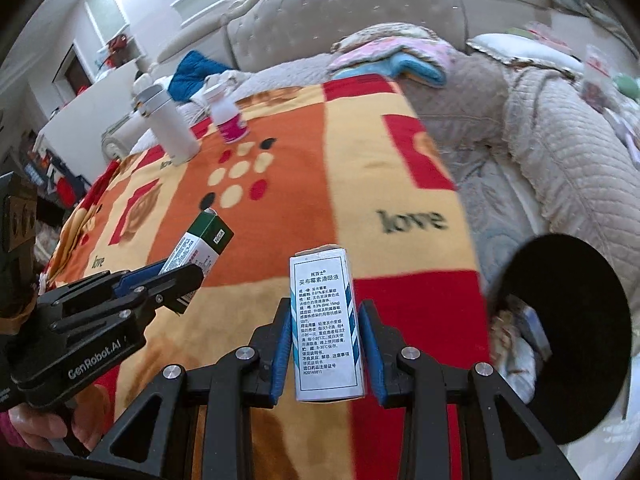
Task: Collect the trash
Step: 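Carry the green-white box and white box over the black bin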
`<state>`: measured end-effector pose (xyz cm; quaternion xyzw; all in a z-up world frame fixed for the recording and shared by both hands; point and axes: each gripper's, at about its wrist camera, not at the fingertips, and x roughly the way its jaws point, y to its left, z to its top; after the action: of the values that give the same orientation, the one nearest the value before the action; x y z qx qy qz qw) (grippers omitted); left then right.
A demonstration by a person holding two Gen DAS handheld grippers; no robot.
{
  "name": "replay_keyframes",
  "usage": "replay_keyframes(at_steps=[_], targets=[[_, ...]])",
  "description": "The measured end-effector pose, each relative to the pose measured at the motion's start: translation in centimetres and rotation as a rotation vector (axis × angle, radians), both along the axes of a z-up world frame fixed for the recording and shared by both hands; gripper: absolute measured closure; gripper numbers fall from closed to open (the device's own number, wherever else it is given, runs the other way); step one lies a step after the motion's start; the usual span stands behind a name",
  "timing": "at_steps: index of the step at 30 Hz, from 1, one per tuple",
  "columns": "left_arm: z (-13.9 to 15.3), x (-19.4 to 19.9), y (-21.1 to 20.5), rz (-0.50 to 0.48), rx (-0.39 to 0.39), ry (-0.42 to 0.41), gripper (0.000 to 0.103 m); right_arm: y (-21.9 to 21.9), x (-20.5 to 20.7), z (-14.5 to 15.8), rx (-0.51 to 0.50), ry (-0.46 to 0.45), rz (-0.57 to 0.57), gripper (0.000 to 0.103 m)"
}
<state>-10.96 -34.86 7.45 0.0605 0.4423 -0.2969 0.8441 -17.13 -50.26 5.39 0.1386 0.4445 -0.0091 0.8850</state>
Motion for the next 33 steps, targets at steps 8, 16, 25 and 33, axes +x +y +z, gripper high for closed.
replay_keyframes(at_steps=[8, 16, 25, 33], targets=[[0.1, -1.8, -5.0, -0.086, 0.009, -0.002, 0.084, -4.4, -2.8, 0.2, -0.003, -0.004, -0.095, 0.071], [-0.1, -2.9, -9.5, -0.157, 0.030, -0.010, 0.084, -8.4, -5.0, -0.1, -0.014, 0.002, -0.175, 0.071], [-0.9, -3.8, -13.1, -0.218, 0.055, -0.011, 0.084, -12.1, -6.4, -0.9, -0.004, 0.015, -0.242, 0.071], [-1.7, -4.0, -15.7, -0.246, 0.059, 0.014, 0.084, -14.3, -6.8, -2.2, 0.011, 0.033, -0.281, 0.071]])
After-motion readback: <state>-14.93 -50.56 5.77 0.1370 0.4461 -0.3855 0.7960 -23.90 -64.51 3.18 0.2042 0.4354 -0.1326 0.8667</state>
